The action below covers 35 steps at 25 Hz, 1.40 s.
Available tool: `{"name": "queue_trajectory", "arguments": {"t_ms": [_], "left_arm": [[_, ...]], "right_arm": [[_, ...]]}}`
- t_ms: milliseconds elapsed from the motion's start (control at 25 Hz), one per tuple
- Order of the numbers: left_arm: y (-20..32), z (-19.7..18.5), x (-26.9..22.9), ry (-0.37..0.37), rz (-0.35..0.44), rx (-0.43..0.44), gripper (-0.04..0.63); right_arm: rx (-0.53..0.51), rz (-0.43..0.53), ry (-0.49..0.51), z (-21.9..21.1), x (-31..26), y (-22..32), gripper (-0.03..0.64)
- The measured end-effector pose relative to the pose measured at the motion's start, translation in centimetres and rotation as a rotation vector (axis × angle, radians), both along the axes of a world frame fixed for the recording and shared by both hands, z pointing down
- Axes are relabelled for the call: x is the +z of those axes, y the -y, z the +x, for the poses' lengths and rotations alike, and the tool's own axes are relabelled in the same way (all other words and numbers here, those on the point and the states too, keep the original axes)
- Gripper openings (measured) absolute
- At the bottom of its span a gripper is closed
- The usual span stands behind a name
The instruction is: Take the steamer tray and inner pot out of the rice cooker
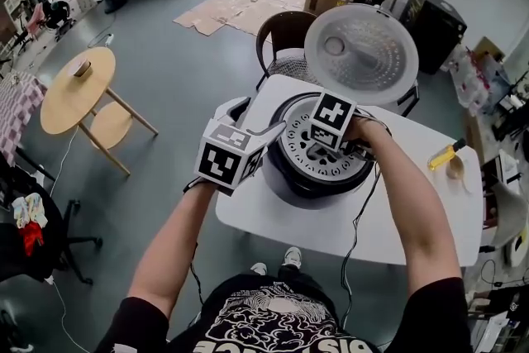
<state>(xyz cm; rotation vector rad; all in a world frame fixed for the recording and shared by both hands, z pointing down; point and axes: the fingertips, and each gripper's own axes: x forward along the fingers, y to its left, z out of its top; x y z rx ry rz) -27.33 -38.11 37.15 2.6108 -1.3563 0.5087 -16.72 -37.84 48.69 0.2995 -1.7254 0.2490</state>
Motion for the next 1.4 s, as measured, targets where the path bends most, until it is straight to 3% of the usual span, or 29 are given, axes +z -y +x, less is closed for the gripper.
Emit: {"name": "queue_trajectory", "arguments": {"t_ms": [320, 920, 1200, 1400], "left_arm": [[-1.0, -0.2, -0.6, 0.007, 0.0, -0.042, 0.357], [-4.1, -0.5, -2.9, -0.032, 0.062, 0.011, 0.357], [-5.4, 3.8, -3.5, -0.042, 0.07, 0.119, 0.357], [-7.0, 9.1, -4.2, -0.046, 0.084, 0.228, 0.357]], "right_arm": [[-0.015, -0.011, -0.025, 0.0, -0.9, 0.0, 0.295], [0.025, 0.143, -0.029, -0.1, -7.7, -2.2, 0.29], [0.139, 0.181, -0.045, 5.1, -10.0, -4.5, 0.29], [0.249, 0.197, -0.03, 9.9, -10.9, -7.1, 0.29]]}}
